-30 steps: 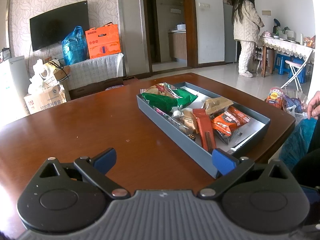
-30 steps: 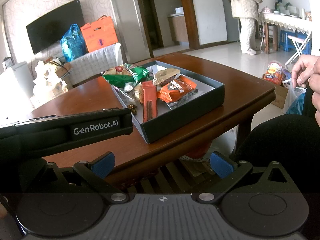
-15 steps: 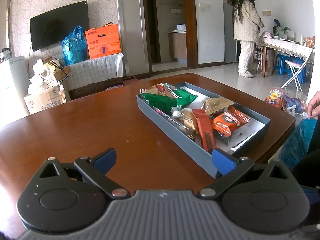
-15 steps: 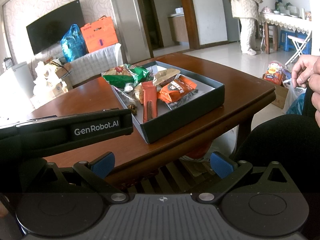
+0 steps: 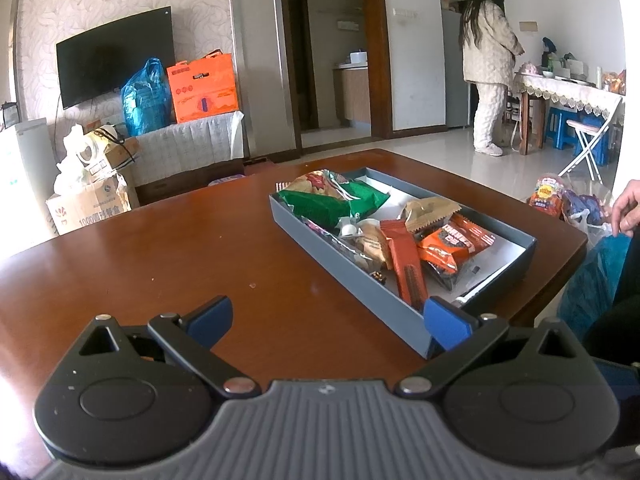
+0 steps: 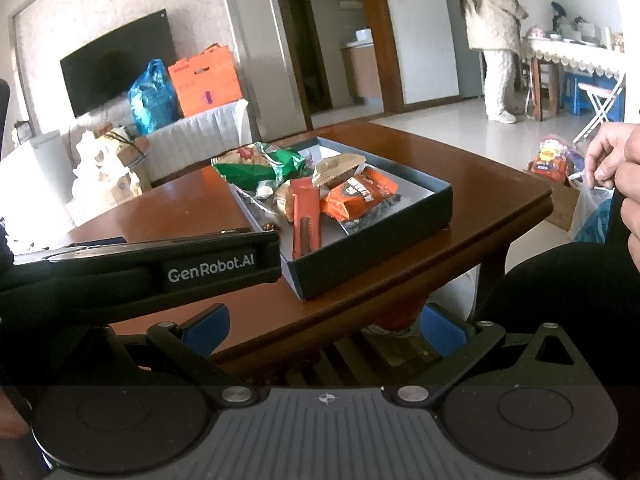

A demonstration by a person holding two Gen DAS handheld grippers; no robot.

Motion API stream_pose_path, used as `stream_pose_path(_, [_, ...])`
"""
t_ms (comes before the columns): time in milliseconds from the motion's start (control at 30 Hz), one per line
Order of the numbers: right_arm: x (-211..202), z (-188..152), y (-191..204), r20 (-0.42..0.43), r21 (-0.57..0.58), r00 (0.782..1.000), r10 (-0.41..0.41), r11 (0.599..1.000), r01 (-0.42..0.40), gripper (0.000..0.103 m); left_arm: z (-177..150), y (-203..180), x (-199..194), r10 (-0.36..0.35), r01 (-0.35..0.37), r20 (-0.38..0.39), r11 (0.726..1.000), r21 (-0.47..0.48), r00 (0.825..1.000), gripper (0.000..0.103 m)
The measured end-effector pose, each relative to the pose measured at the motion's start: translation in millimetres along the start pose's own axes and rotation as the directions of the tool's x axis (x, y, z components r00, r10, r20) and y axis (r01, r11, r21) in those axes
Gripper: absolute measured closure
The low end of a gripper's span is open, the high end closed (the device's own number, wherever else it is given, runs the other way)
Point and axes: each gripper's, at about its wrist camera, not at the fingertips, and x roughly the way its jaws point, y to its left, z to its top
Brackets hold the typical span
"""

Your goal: Organize snacks

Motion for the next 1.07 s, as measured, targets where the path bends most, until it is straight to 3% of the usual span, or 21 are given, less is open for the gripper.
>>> stream_pose_path(567, [1.6,-0.2,-1.2,-0.017,-0.005,0.999,-0.046,0.999,0.046,0.0,-6.3,-16.6,-3.6,-0.065,0.065,-0.003,0.996,0.061,0.998,0.0])
stream_pose_path(1067, [3.6,-1.4,-1.4,-0.021,-0.011,0.999,-0.046,0.999,0.045,0.0,-9.5,-16.3,-7.3,-0.029,0.028,0.012,0.997,0.065,1.0,0.0])
